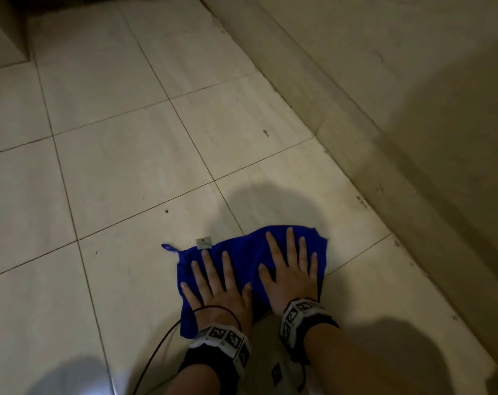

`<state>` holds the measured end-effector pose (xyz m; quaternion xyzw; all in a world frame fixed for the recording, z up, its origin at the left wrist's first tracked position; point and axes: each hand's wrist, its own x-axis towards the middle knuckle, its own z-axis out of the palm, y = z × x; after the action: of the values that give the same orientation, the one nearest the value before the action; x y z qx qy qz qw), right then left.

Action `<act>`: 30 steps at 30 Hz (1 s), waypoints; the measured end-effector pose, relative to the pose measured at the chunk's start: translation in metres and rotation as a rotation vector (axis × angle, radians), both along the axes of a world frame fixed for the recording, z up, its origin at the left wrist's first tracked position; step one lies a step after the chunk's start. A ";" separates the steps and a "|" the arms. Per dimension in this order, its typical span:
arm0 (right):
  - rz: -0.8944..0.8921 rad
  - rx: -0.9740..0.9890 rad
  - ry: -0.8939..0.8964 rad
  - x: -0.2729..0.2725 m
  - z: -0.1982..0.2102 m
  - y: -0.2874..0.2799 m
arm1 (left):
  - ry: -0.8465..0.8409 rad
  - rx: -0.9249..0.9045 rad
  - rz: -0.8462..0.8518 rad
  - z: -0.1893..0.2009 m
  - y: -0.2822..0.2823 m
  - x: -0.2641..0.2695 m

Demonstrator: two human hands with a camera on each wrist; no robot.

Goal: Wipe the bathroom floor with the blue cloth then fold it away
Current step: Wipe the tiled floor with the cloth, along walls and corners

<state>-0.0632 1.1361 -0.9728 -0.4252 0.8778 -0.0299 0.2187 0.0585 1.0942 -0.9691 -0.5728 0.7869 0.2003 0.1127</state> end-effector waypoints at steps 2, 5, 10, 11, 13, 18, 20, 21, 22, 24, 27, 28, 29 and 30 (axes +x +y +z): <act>-0.020 -0.002 -0.017 -0.011 0.000 0.002 | -0.071 0.080 0.017 0.004 0.000 -0.010; -0.032 -0.032 0.023 -0.007 -0.008 0.002 | -0.087 0.105 0.115 -0.007 0.002 -0.022; -0.058 -0.062 0.057 -0.004 -0.014 -0.004 | -0.182 0.157 0.092 -0.003 -0.018 -0.030; -0.071 -0.081 0.056 -0.005 -0.013 -0.007 | -0.193 0.211 0.096 -0.004 -0.022 -0.035; -0.106 -0.119 0.060 -0.004 -0.013 -0.011 | -0.255 0.244 0.088 0.001 -0.028 -0.042; -0.094 -0.182 0.093 -0.006 -0.020 -0.015 | -0.320 0.259 0.085 -0.004 -0.029 -0.045; -0.087 -0.185 0.100 -0.007 -0.022 -0.014 | -0.279 0.207 0.084 -0.002 -0.028 -0.044; -0.093 -0.187 0.100 -0.009 -0.023 -0.015 | -0.236 0.144 0.060 0.000 -0.029 -0.045; -0.096 -0.193 0.115 -0.009 -0.024 -0.017 | -0.214 0.134 0.069 -0.001 -0.029 -0.045; -0.093 -0.194 0.141 -0.009 -0.024 -0.021 | -0.116 0.103 0.089 -0.011 -0.028 -0.037; -0.119 -0.155 0.126 -0.013 -0.026 -0.026 | -0.062 0.060 -0.031 -0.018 -0.034 -0.035; -0.116 -0.147 0.144 -0.013 -0.026 -0.027 | -0.060 0.059 -0.041 -0.016 -0.037 -0.036; -0.115 -0.146 0.158 -0.012 -0.026 -0.028 | -0.054 0.084 -0.023 -0.018 -0.040 -0.035; -0.122 -0.145 0.161 -0.011 -0.027 -0.027 | -0.059 0.093 -0.028 -0.017 -0.042 -0.038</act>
<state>-0.0739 1.1091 -1.0002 -0.3867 0.9123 -0.0723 0.1137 0.0205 1.0518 -0.9865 -0.5616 0.7809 0.2182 0.1650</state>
